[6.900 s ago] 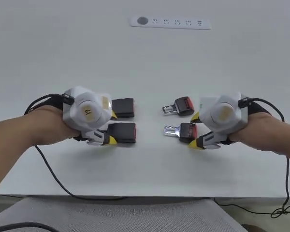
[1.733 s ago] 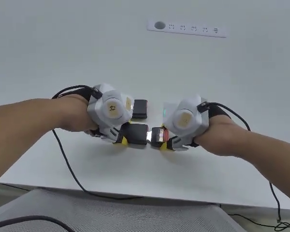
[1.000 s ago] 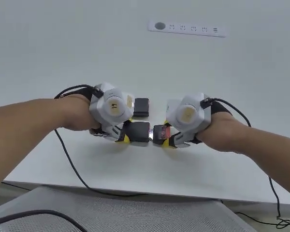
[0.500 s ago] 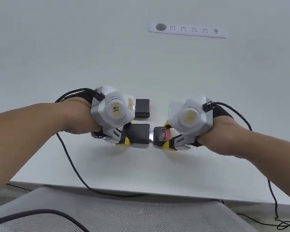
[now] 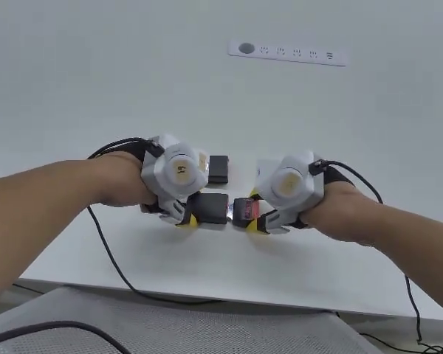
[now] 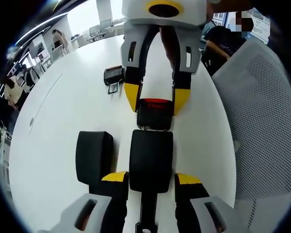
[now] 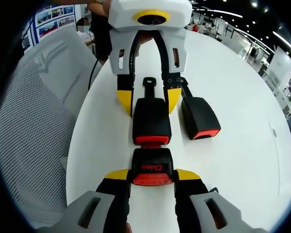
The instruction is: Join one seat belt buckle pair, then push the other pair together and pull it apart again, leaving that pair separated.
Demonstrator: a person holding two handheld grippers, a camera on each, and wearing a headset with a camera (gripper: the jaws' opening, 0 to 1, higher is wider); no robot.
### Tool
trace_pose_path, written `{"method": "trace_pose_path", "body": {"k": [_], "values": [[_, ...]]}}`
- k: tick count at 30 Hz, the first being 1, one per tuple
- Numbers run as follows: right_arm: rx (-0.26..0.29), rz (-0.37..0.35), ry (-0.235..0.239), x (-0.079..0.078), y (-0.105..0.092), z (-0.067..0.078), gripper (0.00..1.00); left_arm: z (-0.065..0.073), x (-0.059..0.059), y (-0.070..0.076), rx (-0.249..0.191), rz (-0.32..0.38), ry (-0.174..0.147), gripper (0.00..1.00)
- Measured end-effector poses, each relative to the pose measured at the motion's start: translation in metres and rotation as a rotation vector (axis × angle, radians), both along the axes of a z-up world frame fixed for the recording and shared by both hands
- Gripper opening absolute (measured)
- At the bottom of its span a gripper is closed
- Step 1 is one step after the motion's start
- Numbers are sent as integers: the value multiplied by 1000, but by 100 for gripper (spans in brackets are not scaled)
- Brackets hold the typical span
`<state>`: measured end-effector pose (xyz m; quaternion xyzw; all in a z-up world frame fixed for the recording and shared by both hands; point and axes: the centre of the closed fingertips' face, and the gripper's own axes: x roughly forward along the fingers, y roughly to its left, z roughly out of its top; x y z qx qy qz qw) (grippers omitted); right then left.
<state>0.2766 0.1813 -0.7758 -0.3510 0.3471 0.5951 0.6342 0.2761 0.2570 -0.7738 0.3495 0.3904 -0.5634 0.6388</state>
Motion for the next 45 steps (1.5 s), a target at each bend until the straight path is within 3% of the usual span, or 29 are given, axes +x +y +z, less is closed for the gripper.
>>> {"method": "trace_pose_path", "body": {"k": [6,9,14,17,24,34,39,42,45], "values": [[33,-13,0,-1,2,13,32,21,-2,-2,-48,27,-17,41],[36,-3,-16,-3,1,26,32,27,-1,-4,-76,38,-25,40],[52,0,-44,4,1,42,32,43,12,-8,-115,68,-45,39],[43,4,-65,13,-3,43,32,51,20,-12,-128,83,-57,39],[20,-9,-105,37,-22,48,32,49,42,-9,-125,78,-83,39],[-14,-49,-132,64,-56,49,33,40,68,5,-104,100,-75,40],[-32,-62,-128,78,-73,41,33,33,70,6,-79,84,-73,40],[-37,-62,-132,84,-79,37,31,34,80,6,-95,120,-70,41],[-47,-52,-130,87,-82,34,35,30,81,5,-88,113,-72,41]]}}
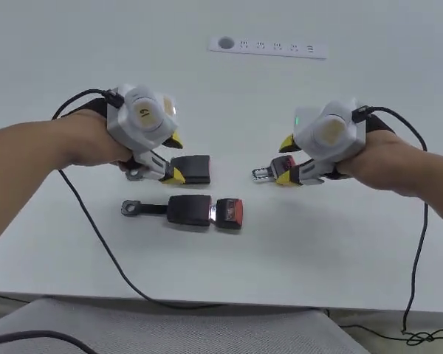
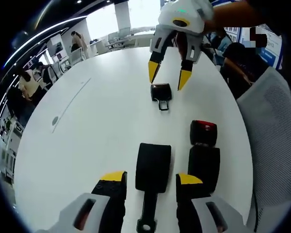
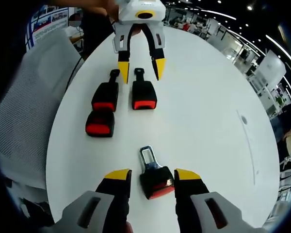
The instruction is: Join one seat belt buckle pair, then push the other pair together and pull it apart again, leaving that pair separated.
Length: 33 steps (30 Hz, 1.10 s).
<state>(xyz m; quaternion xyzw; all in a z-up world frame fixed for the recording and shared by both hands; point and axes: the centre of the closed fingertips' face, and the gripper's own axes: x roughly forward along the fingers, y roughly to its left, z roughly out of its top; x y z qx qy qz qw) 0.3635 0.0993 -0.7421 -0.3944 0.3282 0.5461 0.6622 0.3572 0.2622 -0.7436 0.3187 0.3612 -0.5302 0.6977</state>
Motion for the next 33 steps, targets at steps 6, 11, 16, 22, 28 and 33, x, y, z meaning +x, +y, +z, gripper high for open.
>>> {"method": "trace_pose_path", "body": {"k": [6,11,16,22,28,33], "values": [[-25,22,32,4,-9,-18,36,-8,4,0,12,-32,-11,40],[-48,39,40,6,-13,-17,36,-13,7,-3,11,-57,-10,36],[-63,53,52,7,-18,-23,31,-16,8,-5,18,-72,10,36],[-64,54,56,9,-19,-26,31,-21,9,-10,29,-93,19,35],[-64,51,64,10,-19,-31,31,-26,6,-11,27,-114,28,34],[-65,51,68,9,-18,-32,31,-30,5,-9,31,-124,31,33]]}}
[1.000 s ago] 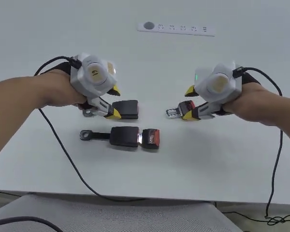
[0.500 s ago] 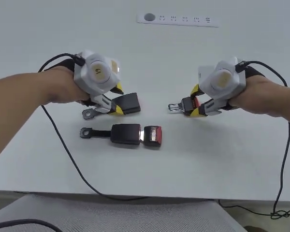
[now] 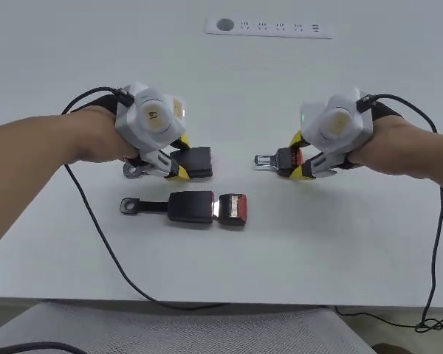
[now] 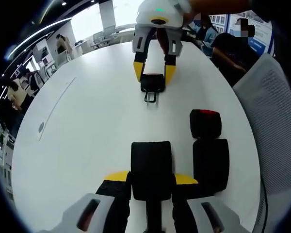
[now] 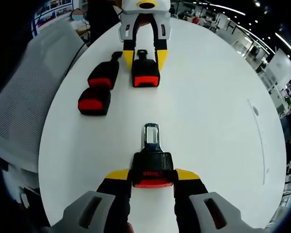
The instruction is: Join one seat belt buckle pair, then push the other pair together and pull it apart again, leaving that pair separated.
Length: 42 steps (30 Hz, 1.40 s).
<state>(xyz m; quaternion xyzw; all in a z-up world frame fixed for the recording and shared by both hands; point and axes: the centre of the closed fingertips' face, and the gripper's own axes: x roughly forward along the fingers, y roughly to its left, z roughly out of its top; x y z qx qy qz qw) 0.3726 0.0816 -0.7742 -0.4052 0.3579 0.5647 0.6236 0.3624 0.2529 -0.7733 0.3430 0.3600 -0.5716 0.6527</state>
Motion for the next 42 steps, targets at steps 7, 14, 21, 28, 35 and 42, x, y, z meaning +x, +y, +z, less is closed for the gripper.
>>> {"method": "trace_pose_path", "body": {"k": [7,14,21,28,35,42], "values": [[-6,8,12,-1,2,-4,31,-2,-3,0,36,-38,-13,34],[2,0,27,0,3,-6,31,-4,0,3,24,-28,3,34],[-1,7,24,2,3,-9,31,-4,-3,2,16,-22,3,33],[-6,-11,24,2,6,-10,31,-4,-3,1,17,-23,4,33],[14,4,23,-8,27,-2,31,-4,-2,0,12,-24,5,33],[38,16,23,-9,50,-4,31,-6,0,1,15,-28,5,33]]}}
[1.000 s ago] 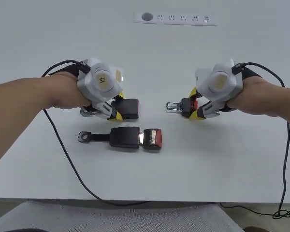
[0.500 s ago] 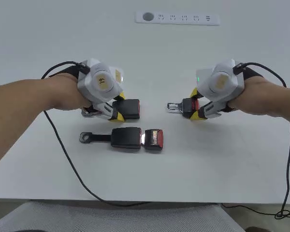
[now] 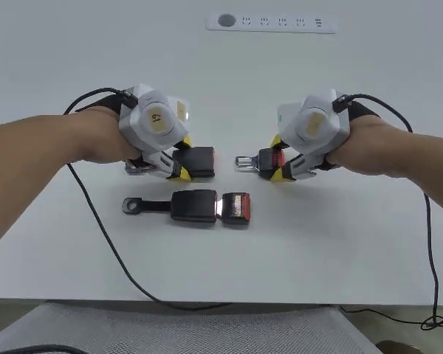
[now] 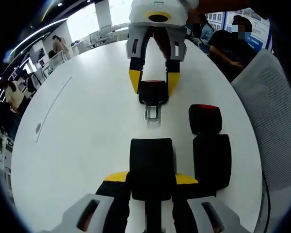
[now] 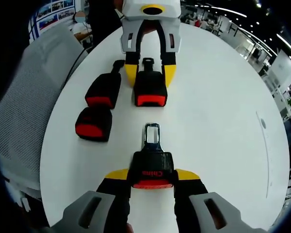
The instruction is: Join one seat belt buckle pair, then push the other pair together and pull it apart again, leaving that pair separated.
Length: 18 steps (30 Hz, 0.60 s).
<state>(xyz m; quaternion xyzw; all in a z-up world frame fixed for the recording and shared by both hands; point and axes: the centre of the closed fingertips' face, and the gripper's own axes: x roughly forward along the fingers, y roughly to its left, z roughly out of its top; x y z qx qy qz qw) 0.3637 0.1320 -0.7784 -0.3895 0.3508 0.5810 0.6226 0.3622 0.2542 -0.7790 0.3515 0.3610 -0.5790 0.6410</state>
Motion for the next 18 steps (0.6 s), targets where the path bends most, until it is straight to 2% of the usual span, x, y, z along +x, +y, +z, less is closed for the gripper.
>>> {"method": "trace_pose_path", "body": {"k": [13,15,17,18], "values": [[23,-12,2,-2,36,0,31,1,0,-1,7,0,-3,33],[14,2,-11,-3,37,3,31,1,0,0,6,-1,-2,34],[27,0,-3,-2,40,4,31,1,0,0,6,-3,-2,34],[41,2,0,-4,43,9,31,1,0,0,6,-4,-1,33]]}}
